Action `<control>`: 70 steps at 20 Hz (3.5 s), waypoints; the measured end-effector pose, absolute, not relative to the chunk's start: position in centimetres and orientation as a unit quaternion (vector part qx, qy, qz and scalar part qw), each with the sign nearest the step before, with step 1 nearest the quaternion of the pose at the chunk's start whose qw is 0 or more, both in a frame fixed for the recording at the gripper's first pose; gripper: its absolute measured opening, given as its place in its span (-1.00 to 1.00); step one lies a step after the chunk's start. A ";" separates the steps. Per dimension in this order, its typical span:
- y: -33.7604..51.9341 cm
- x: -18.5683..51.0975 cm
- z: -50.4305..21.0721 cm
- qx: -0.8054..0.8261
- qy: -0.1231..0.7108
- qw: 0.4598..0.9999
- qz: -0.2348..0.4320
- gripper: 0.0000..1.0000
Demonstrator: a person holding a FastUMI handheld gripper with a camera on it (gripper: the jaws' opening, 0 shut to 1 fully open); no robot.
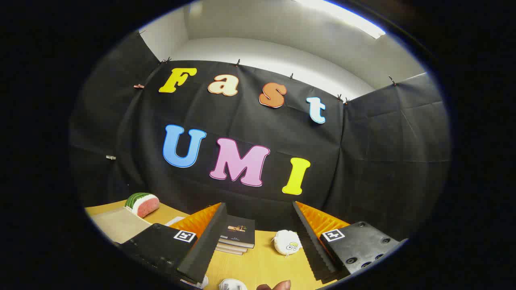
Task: Open the storage box then place both shoes into the box .Put the left shoe in first, then the right shoe, with the right side of both shoes facing outward in a uniform manner.
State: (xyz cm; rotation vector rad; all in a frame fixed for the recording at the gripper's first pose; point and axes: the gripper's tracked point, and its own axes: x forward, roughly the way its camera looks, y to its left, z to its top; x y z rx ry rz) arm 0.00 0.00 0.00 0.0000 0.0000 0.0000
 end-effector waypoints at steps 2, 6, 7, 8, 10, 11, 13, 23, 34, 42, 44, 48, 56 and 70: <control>0.5 -0.1 -0.1 0.001 0.003 1.000 0.004 0.94; 1.1 -0.3 -0.2 -0.004 0.005 1.000 0.010 0.94; 1.1 -0.4 -0.2 -0.005 0.008 1.000 0.012 0.94; 1.1 -0.5 -0.3 -0.005 0.011 1.000 0.012 0.94; 1.1 -0.6 -0.3 -0.007 0.014 1.000 0.014 0.94; 1.1 -0.6 -0.3 -0.008 0.014 1.000 0.013 0.94; 1.1 -0.5 -0.2 -0.010 0.013 1.000 0.012 0.94; 7.5 -1.4 -4.2 0.077 0.112 0.979 0.155 0.95; 19.5 -3.5 -11.9 0.356 0.328 0.814 0.320 0.96; 26.3 -6.5 -20.5 0.432 0.476 0.685 0.343 0.96; 27.7 -7.3 -22.5 0.434 0.500 0.668 0.340 0.96; 30.8 -8.6 -24.1 0.441 0.529 0.636 0.347 0.90; 30.8 -8.6 -20.6 0.466 0.512 0.619 0.371 -0.87; 39.2 -6.9 -4.6 0.473 0.415 0.623 0.464 -0.77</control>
